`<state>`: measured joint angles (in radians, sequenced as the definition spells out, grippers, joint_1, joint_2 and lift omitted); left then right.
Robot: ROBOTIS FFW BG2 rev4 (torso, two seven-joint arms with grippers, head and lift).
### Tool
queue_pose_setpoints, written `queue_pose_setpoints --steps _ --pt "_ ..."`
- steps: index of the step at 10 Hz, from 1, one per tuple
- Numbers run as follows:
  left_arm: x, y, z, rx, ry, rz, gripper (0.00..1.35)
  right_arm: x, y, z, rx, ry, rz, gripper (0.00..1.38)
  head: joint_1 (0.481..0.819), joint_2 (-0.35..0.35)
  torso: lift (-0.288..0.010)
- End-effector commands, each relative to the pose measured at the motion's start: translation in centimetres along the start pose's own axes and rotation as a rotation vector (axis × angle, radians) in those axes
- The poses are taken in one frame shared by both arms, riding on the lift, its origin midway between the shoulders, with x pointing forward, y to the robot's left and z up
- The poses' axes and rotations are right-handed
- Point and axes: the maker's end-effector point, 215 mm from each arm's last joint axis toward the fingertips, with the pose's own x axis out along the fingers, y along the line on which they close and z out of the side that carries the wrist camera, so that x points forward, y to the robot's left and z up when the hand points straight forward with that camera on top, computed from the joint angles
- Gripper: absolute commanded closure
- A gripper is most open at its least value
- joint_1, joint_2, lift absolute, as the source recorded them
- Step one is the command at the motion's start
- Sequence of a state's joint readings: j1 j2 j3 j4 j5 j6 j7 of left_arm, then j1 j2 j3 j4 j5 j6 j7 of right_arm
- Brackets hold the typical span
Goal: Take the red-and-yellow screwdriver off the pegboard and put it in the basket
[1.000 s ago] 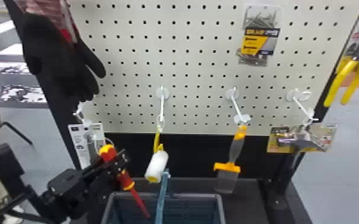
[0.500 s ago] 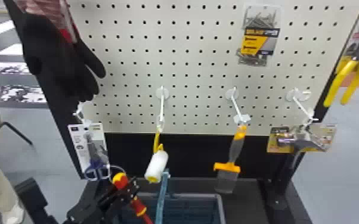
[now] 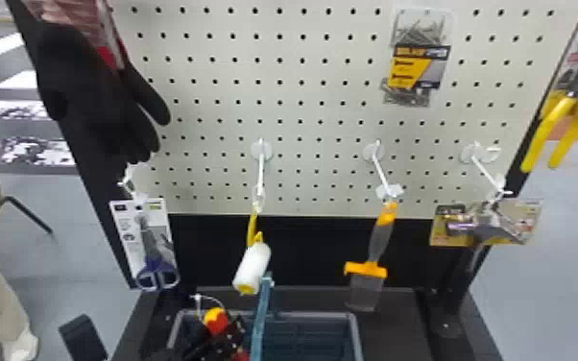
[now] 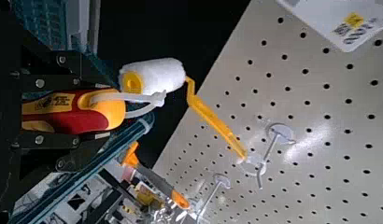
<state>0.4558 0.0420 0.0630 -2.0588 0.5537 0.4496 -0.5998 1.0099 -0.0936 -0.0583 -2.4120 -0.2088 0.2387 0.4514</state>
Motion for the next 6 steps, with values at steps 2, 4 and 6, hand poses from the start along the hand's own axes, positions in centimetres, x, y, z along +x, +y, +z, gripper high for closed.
queue_pose_setpoints --steps 2,4,6 --pt "0.57 -0.33 -1.81 -0.029 0.017 -0.011 1.15 0.00 0.02 0.00 0.003 -0.003 0.002 0.11 0.549 0.000 -0.100" --pt "0.64 -0.37 -1.86 -0.025 0.017 -0.016 1.12 0.05 -0.02 -0.09 0.008 -0.004 0.002 0.11 0.549 0.000 -0.100" --pt "0.60 -0.17 -1.59 -0.009 0.016 -0.011 0.20 0.05 -0.01 -0.07 0.009 -0.005 0.002 0.11 0.549 0.000 -0.100"
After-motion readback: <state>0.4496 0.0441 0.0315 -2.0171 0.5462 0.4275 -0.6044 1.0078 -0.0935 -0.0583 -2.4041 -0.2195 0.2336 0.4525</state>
